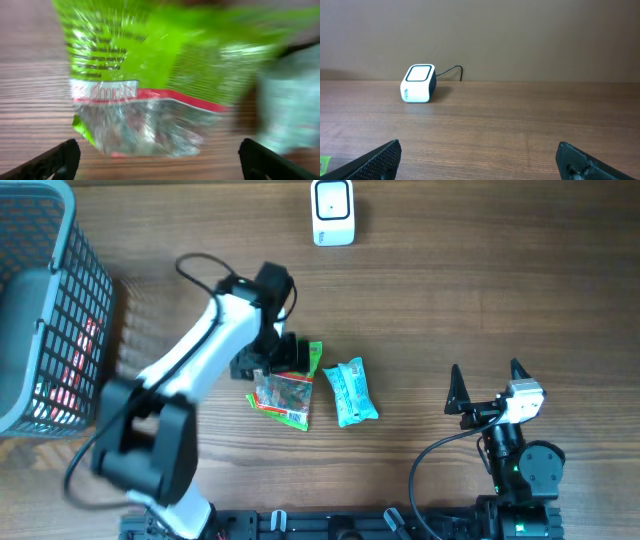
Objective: Scan the item barcode
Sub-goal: 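Place the green snack bag beside the tissue pack and withdraw left gripper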
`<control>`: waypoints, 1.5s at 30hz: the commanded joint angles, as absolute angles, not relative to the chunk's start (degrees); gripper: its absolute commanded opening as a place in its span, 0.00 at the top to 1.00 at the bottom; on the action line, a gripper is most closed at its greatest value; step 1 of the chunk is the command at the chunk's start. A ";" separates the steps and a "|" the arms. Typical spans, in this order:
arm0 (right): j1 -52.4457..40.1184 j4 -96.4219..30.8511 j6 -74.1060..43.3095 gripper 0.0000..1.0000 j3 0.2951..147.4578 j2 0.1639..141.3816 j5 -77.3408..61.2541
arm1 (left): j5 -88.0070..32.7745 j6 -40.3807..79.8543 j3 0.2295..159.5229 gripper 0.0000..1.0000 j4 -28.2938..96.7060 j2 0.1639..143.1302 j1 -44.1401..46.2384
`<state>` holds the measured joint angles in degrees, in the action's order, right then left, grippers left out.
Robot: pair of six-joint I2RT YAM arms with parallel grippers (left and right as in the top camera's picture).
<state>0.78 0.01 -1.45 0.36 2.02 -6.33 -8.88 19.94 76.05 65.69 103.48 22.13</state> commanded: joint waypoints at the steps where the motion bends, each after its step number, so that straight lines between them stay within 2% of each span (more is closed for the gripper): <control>1: 0.45 0.32 -1.89 0.00 0.30 1.78 -5.80 | -8.93 22.79 77.56 0.33 69.21 98.24 22.65; 3: 0.45 0.32 -1.89 0.00 0.30 1.78 -5.80 | -8.95 22.90 74.89 0.87 69.21 98.32 24.43; 4: 0.45 0.32 -1.87 0.00 0.30 1.78 -5.80 | -8.95 23.27 72.66 0.91 67.88 98.37 25.74; 6: 0.45 0.32 -1.89 0.00 0.30 1.78 -5.80 | -8.93 23.24 68.82 0.91 63.13 98.37 27.27; 8: 0.45 0.32 -1.87 0.00 0.30 1.78 -5.80 | -8.91 23.22 61.82 0.95 50.92 98.48 28.12; 11: 0.45 0.32 -1.87 0.00 0.30 1.78 -5.80 | -8.95 23.22 55.48 0.96 37.32 99.68 28.12; 13: 0.45 0.32 -1.89 0.00 0.30 1.78 -5.80 | -11.46 23.22 55.37 0.96 32.32 99.96 28.23; 16: 0.45 0.32 -1.89 0.00 0.30 1.78 -5.80 | -12.16 23.22 60.95 0.96 33.80 98.10 27.94; 19: 0.45 0.32 -1.89 0.00 0.30 1.78 -5.80 | -11.88 23.55 67.37 0.96 44.42 94.98 27.97; 20: 0.45 0.32 -1.89 0.00 0.30 1.78 -5.80 | -10.09 25.04 67.37 0.96 47.53 95.04 27.94; 22: 0.45 0.32 -1.89 0.00 0.30 1.78 -5.80 | 1.21 25.08 66.59 0.94 52.60 96.07 28.08; 24: 0.45 0.32 -1.89 0.00 0.30 1.78 -5.80 | 7.42 24.64 62.52 0.96 46.33 96.40 27.97; 27: 0.45 0.32 -1.89 0.00 0.30 1.78 -5.80 | 2.44 24.73 56.62 0.96 38.30 96.55 27.92; 36: 0.45 0.32 -1.89 0.00 0.30 1.78 -5.80 | -9.37 24.77 56.73 0.96 41.69 95.94 28.75; 38: 0.45 0.32 -1.89 0.00 0.30 1.78 -5.80 | -8.60 22.39 64.71 0.94 46.81 92.29 26.17; 40: 0.45 0.32 -1.89 0.00 0.30 1.78 -5.80 | -3.49 19.79 77.69 0.76 54.50 88.58 20.58; 41: 0.45 0.32 -1.89 0.00 0.30 1.78 -5.80 | -0.14 18.35 86.39 0.71 59.18 87.13 16.47; 43: 0.45 0.32 -1.91 0.00 0.30 1.78 -5.80 | 1.61 18.17 101.16 0.44 65.39 85.78 8.47; 45: 0.45 0.32 -1.89 0.00 0.30 1.78 -5.80 | 2.28 18.20 113.03 0.25 67.85 85.30 -0.73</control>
